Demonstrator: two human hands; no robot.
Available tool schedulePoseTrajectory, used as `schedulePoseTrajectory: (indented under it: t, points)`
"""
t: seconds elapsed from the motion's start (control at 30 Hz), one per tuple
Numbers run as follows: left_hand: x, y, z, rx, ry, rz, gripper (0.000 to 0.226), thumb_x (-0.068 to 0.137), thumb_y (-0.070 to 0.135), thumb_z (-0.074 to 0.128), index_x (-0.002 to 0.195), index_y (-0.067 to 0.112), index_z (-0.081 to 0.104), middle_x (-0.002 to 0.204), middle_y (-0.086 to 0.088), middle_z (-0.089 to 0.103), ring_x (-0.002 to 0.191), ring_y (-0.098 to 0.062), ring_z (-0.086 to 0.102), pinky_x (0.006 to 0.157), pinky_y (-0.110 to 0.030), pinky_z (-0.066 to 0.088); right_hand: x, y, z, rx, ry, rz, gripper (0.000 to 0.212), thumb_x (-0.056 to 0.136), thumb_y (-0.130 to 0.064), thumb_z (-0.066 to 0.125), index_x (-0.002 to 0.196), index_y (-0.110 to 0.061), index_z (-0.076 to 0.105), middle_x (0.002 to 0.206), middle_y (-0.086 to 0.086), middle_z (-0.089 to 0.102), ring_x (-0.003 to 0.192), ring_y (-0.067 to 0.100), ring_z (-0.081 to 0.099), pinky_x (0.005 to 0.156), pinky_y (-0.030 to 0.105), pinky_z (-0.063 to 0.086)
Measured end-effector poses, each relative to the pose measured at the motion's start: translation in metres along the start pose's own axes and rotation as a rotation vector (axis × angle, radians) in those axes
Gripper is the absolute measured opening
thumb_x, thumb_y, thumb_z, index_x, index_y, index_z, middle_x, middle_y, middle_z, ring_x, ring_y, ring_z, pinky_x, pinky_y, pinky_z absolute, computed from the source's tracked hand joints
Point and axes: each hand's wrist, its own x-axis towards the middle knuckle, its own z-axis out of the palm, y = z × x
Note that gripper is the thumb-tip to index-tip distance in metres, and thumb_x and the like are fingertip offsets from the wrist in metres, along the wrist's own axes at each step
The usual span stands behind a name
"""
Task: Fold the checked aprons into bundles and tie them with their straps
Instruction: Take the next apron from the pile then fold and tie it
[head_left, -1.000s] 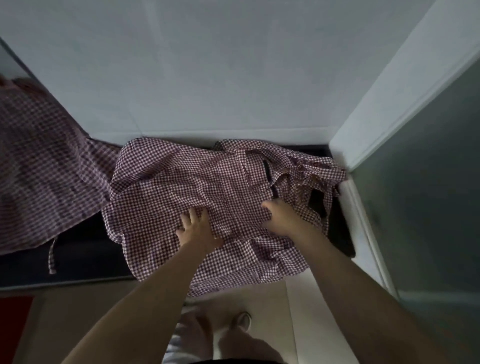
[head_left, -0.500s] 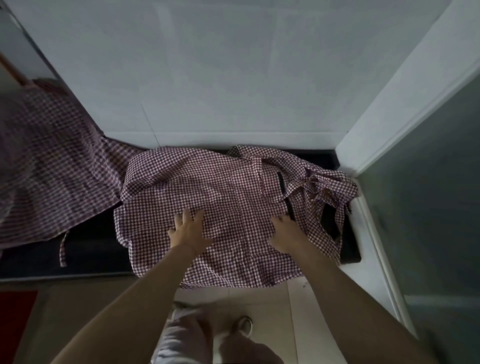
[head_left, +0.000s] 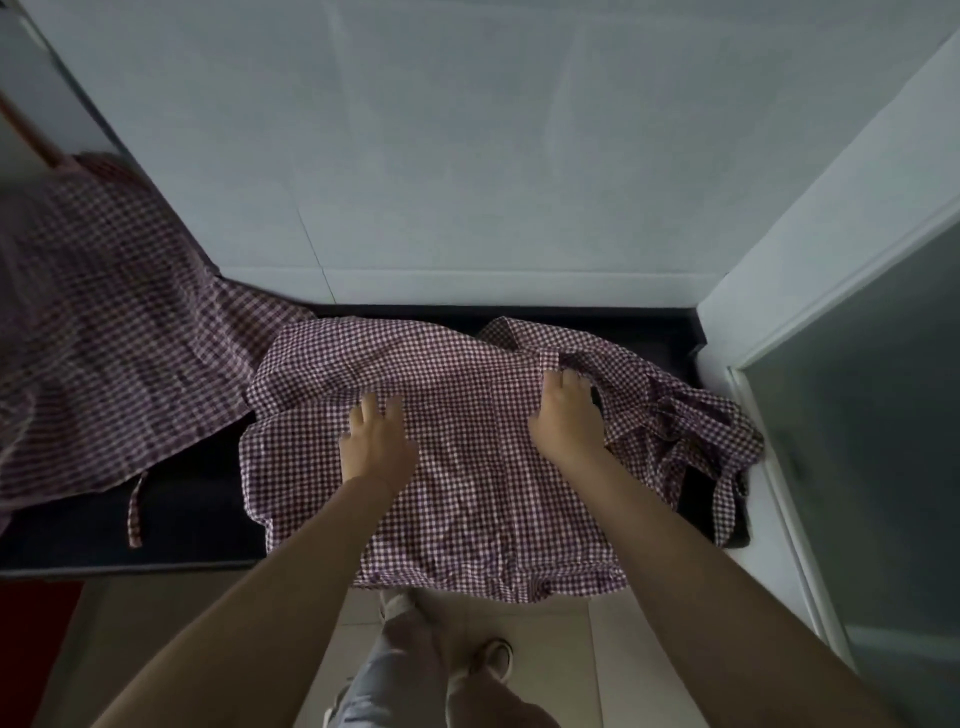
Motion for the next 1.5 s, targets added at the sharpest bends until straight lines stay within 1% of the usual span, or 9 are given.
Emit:
schedulePoseTrajectory:
  t: [0.17,0.3,0.4,0.57,0.77,1.0,1.2,1.37,1.5]
  points:
    - [0.04,0.007,-0.022,-0.071,0.138,0.061,0.069,0.086,0.017,0.06,0.148,0.017,0.031,0.158,-0.012,0.019,0.14,-0.033,0.026,0.108,-0.052,0.035,0.042,-0.011,0.004,0.001,0.149,-0.05,0.038,0.088,-0.008,0.057,0.124,-0.002,0.051,0.127,0.014,0.053,0.12,0.03,0.047,0.087,0.04,0.048]
    - [0.079,0.015,-0.041,-0.084,0.184,0.155,0.071,0.086,0.009,0.055,0.151,0.017,0.029,0.161,-0.008,0.017,0.148,-0.029,0.017,0.115,-0.05,0.027,0.077,-0.016,-0.001,0.155,0.35,-0.04,0.017,0.084,0.011,0.051,0.092,0.001,0.062,0.094,0.017,0.062,0.097,0.034,0.055,0.071,0.037,0.043]
    - [0.104,0.022,-0.045,0.026,0.074,0.287,0.061,0.09,0.007,0.046,0.15,0.018,0.034,0.157,-0.005,0.031,0.148,-0.023,0.019,0.12,-0.046,0.016,0.099,-0.018,0.003,0.116,0.299,0.033,0.013,0.093,-0.005,0.056,0.105,-0.003,0.059,0.104,0.014,0.062,0.105,0.031,0.053,0.07,0.037,0.044]
    - [0.128,0.021,-0.039,0.237,-0.208,0.329,0.034,0.097,0.018,0.039,0.126,0.017,0.058,0.125,-0.004,0.06,0.121,-0.023,0.052,0.116,-0.046,0.023,0.121,-0.025,0.021,-0.114,-0.062,0.216,0.089,0.08,-0.048,0.076,0.146,-0.01,0.03,0.153,0.016,0.031,0.142,0.034,0.027,0.108,0.052,0.033]
    - [0.128,0.022,-0.035,0.21,-0.449,0.3,0.047,0.103,0.037,0.028,0.135,0.015,0.055,0.139,-0.012,0.045,0.128,-0.03,0.043,0.111,-0.052,0.032,0.13,-0.012,0.011,-0.197,0.099,0.131,0.019,0.095,-0.018,0.056,0.113,-0.011,0.057,0.12,0.011,0.061,0.116,0.029,0.05,0.098,0.045,0.036]
    - [0.113,0.039,-0.045,0.106,-0.395,0.221,0.04,0.108,0.026,0.027,0.133,0.005,0.05,0.127,-0.02,0.055,0.124,-0.035,0.045,0.107,-0.044,0.037,0.124,-0.028,0.02,-0.029,-0.133,0.154,0.072,0.083,-0.051,0.072,0.135,-0.014,0.038,0.13,0.012,0.043,0.109,0.029,0.054,0.08,0.042,0.051]
    - [0.123,0.024,-0.035,0.0,-0.331,0.117,0.046,0.101,0.036,0.045,0.14,0.012,0.046,0.137,-0.015,0.044,0.126,-0.033,0.041,0.105,-0.042,0.038,0.12,-0.023,0.027,-0.024,-0.009,0.214,0.02,0.097,-0.026,0.057,0.107,-0.008,0.059,0.118,0.013,0.049,0.087,0.025,0.056,0.064,0.034,0.043]
    - [0.128,0.044,-0.051,-0.098,-0.159,0.139,0.062,0.092,0.057,0.055,0.141,0.022,0.046,0.136,-0.008,0.051,0.119,-0.029,0.055,0.102,-0.044,0.044,0.128,-0.015,-0.032,0.161,0.168,0.112,0.017,0.096,-0.02,0.056,0.095,-0.004,0.061,0.116,0.016,0.051,0.099,0.033,0.055,0.068,0.035,0.04]
    - [0.128,0.097,-0.08,-0.347,-0.118,0.336,0.048,0.089,0.041,0.066,0.134,0.024,0.058,0.13,-0.004,0.061,0.119,-0.025,0.057,0.098,-0.038,0.048,0.13,-0.01,-0.079,0.207,0.162,0.017,0.017,0.094,-0.018,0.055,0.097,-0.008,0.068,0.113,0.014,0.05,0.102,0.03,0.054,0.074,0.033,0.041]
